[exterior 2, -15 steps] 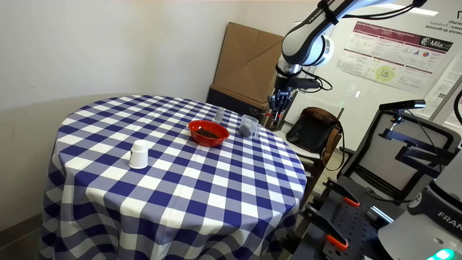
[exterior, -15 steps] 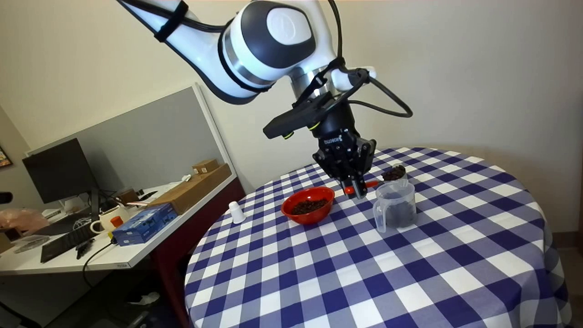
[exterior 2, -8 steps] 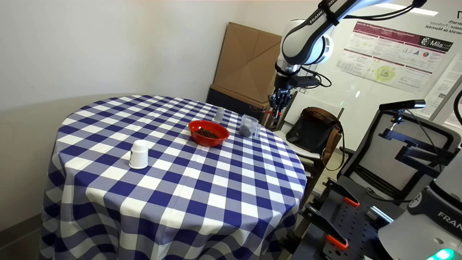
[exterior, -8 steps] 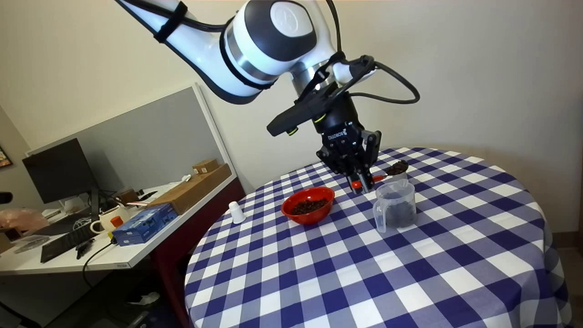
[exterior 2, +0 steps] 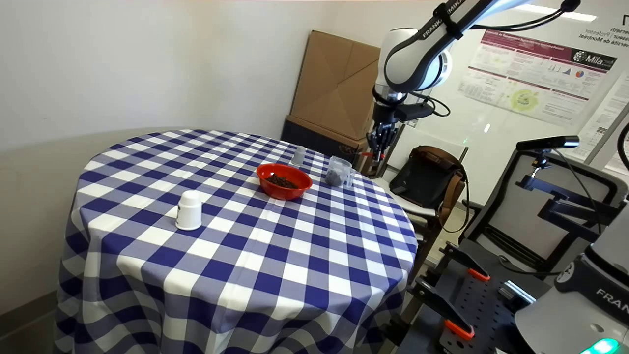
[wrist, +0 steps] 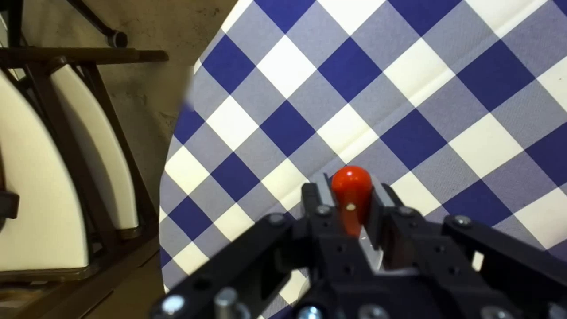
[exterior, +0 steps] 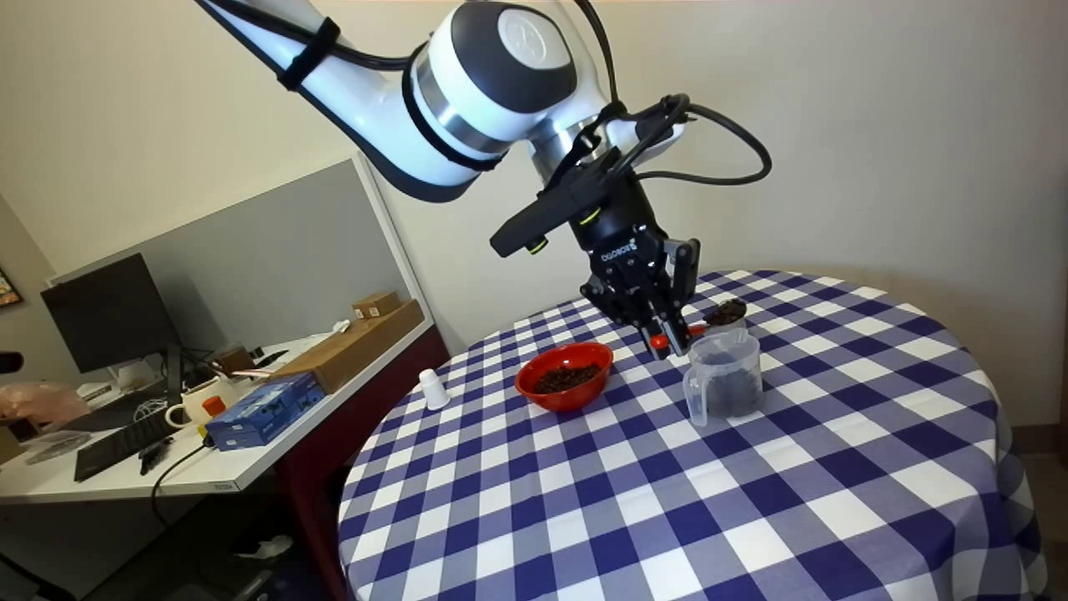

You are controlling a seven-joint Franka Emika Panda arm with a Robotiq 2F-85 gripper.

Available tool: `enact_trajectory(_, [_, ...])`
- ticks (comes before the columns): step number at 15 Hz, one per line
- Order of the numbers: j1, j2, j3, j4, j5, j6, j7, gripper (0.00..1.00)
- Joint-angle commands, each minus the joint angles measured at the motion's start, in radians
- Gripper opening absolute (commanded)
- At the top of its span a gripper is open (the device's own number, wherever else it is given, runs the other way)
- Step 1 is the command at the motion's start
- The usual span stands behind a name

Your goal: Scoop some contents of the red bowl with a spoon and put them in the jug

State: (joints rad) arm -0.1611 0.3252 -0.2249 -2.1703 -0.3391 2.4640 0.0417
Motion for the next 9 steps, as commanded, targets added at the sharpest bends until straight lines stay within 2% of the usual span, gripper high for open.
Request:
enact_trajectory(1, [0.034, 0.003, -0.023, 0.004, -0.071, -0.012, 0.041, 0.11])
enact_trajectory(9, [0.057, 0.004, -0.037, 0.006, -0.171, -0.015, 0.082, 0.10])
